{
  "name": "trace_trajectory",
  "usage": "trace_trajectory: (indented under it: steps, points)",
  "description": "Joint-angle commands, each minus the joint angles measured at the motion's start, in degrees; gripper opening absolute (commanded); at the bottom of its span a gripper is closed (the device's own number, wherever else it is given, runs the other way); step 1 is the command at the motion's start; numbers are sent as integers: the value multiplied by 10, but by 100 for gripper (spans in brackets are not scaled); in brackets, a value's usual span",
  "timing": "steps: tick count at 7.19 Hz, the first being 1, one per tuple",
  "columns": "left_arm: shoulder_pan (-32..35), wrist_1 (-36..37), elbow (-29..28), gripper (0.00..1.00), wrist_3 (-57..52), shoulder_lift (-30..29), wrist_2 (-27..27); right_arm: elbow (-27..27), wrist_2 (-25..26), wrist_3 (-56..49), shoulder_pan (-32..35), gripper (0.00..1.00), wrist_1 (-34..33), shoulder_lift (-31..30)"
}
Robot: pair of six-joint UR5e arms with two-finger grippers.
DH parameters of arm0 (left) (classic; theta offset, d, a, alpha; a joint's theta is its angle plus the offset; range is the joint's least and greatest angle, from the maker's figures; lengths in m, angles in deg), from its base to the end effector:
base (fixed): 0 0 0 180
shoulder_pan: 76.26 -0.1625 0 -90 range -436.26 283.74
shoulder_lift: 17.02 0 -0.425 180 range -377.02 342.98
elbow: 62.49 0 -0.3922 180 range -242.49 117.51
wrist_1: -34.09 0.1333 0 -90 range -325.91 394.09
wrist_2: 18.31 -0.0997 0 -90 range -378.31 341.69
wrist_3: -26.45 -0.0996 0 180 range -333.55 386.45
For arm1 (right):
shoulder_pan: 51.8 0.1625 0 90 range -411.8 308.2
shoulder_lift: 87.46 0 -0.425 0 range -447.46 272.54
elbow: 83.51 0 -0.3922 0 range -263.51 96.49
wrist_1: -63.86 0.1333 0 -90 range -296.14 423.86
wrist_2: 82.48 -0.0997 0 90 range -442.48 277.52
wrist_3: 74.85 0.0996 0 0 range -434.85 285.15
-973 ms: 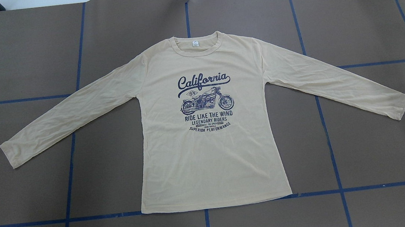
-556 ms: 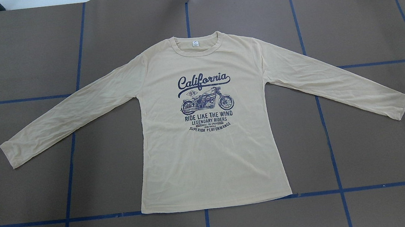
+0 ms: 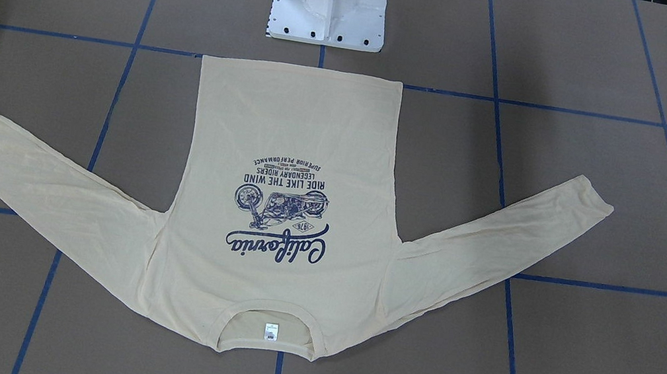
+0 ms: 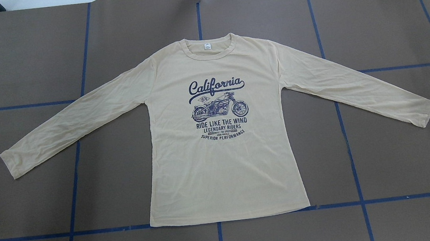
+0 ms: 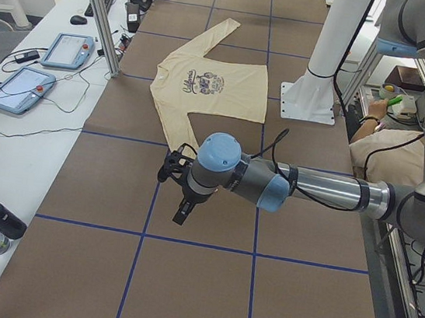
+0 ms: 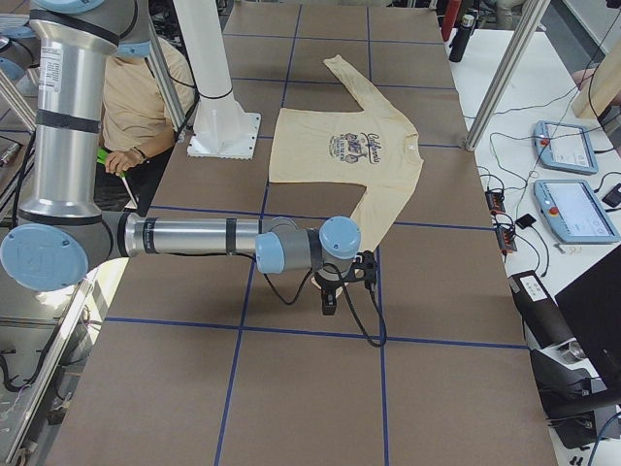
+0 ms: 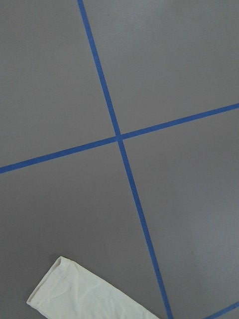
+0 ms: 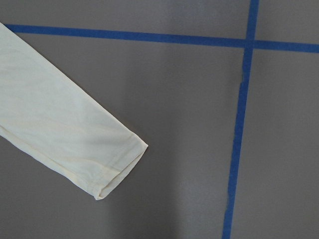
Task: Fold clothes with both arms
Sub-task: 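Move the right gripper toward the shirt's shoulder farthest from the robot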
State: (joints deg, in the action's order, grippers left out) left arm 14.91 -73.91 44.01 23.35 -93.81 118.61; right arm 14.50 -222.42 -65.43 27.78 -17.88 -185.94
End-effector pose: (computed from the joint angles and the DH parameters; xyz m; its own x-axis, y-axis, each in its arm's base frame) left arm -0.0690 -0.4107 0.5809 0.6883 0.3012 -0.6599 -0.0182 0.9166 0.3994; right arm -0.0229 -0.4401 0.6361 0.6353 -0.0560 0.7703 0.0762 0.9970 0.0096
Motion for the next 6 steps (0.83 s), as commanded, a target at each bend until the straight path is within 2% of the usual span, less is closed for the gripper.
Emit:
trace_trajectory:
  steps: [1, 3, 4, 6]
  points:
    - [-2, -19, -1, 100, 2, -1, 6, -46, 3, 163, -48, 100, 121, 7]
    - [-2, -20, -1, 100, 1, -1, 17, -119, 36, 340, -97, 99, 307, 21]
    - [-2, -30, 0, 100, 2, -1, 17, -119, 53, 420, -121, 99, 332, 30]
    - [-2, -35, 0, 100, 2, 0, 17, -118, 71, 435, -139, 99, 335, 31]
